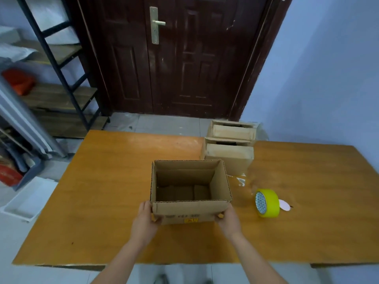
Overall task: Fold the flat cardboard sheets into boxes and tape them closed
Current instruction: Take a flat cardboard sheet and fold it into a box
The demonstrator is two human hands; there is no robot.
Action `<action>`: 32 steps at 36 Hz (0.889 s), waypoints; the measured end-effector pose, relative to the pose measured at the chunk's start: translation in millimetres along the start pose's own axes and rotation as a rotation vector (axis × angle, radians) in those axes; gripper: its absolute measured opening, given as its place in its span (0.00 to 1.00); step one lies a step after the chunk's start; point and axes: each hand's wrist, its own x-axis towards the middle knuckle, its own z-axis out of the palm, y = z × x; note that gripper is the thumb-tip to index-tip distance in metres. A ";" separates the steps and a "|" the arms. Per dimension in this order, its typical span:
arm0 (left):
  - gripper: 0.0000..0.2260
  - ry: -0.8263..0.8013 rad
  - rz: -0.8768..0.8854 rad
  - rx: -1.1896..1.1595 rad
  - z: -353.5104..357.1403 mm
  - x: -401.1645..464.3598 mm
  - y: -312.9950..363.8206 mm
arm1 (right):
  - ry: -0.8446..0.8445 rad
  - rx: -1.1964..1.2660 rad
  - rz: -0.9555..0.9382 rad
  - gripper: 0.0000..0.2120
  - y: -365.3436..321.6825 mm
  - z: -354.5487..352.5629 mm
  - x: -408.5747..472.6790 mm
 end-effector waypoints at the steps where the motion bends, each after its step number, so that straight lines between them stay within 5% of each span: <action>1: 0.18 -0.011 0.001 -0.014 0.8 0.8 3.1 | 0.004 -0.002 0.001 0.22 0.4 -3.0 0.3; 11: 0.16 -0.068 -0.169 -0.181 23.3 0.8 15.9 | 0.053 -0.068 -0.026 0.13 24.5 -49.0 15.2; 17: 0.13 -0.206 -0.405 -0.065 48.5 -15.9 16.8 | 0.318 -0.081 0.015 0.08 37.7 -106.4 38.6; 21: 0.16 -0.339 -0.322 0.002 67.8 -25.3 38.3 | 0.460 -0.065 0.162 0.13 45.1 -143.3 61.3; 27: 0.12 -0.631 -0.108 0.224 107.9 -27.9 112.4 | 0.118 -0.107 0.385 0.38 58.2 -162.7 95.0; 32: 0.14 -0.743 -0.018 0.142 162.0 -19.1 183.0 | -0.033 -0.119 0.404 0.30 75.4 -155.0 108.3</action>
